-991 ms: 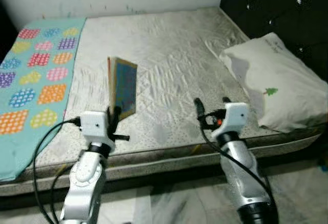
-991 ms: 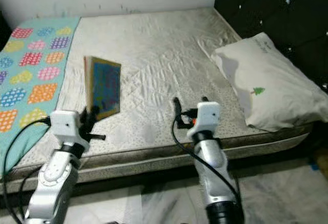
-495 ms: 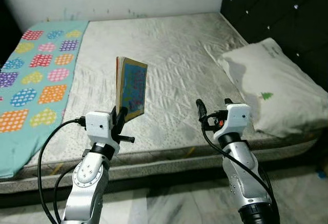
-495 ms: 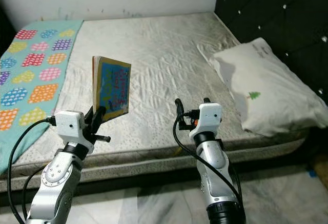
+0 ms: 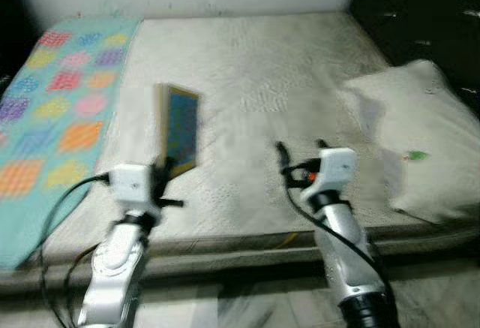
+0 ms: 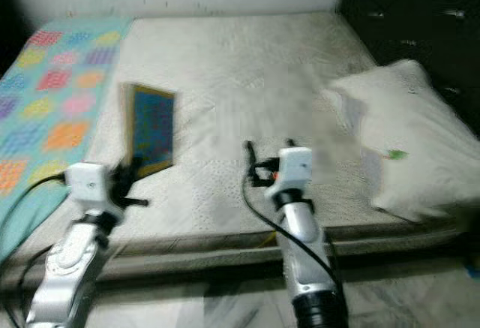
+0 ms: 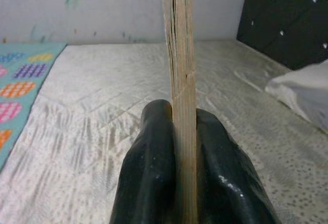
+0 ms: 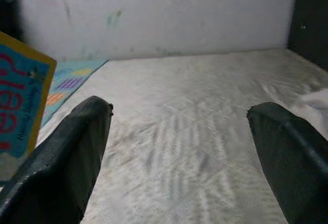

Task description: Clean up the room

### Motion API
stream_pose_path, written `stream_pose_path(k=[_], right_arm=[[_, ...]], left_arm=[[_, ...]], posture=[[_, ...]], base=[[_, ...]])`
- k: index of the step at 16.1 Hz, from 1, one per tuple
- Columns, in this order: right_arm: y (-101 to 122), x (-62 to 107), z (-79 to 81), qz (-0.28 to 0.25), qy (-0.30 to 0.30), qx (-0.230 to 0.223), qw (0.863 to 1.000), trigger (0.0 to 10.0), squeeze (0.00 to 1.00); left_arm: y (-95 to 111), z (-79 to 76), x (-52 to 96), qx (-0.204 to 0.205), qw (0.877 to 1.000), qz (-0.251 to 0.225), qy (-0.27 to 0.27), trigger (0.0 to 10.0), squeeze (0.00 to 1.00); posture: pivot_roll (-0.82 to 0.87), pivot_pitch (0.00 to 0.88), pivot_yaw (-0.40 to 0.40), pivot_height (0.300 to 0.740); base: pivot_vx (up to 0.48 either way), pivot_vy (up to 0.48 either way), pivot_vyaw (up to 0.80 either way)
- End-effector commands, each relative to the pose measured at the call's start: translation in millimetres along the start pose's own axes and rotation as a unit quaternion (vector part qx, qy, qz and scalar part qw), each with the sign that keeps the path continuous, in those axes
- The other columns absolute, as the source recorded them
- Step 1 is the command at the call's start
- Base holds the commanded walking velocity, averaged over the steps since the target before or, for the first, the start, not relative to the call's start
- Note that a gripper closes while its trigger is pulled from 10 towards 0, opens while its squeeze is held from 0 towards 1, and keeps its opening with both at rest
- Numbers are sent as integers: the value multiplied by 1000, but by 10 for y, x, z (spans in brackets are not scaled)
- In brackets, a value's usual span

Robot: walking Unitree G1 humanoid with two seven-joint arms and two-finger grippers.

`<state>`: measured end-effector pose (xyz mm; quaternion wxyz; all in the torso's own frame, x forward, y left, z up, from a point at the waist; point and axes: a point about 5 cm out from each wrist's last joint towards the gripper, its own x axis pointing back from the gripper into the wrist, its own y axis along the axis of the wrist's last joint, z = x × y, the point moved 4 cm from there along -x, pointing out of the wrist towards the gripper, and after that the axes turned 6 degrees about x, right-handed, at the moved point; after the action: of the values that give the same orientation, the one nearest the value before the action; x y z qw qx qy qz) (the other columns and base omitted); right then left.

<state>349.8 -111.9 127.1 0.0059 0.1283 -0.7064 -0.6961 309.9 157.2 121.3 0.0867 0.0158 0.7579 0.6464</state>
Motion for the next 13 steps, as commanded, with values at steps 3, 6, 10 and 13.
stream_pose_path(k=[3,6,10,13], right_arm=[[-36,36,-138,6,-20,7,1000,10000,0],[-33,31,-138,5,-19,8,1000,10000,0],[-33,27,-142,4,-20,8,1000,10000,0],[-16,21,-102,0,-13,19,1000,10000,0]], left_arm=[[96,-163,-52,8,999,-24,-28,10000,0],[91,-155,-57,8,999,-23,-24,10000,0],[85,-139,-73,7,1000,-22,-12,10000,0],[84,-116,-91,2,1000,-21,-2,10000,0]], posture=[[-51,90,21,740],[-52,88,20,740],[-52,87,20,740],[-53,87,22,740]], base=[[330,0,0],[308,0,0],[0,0,0],[0,0,0]])
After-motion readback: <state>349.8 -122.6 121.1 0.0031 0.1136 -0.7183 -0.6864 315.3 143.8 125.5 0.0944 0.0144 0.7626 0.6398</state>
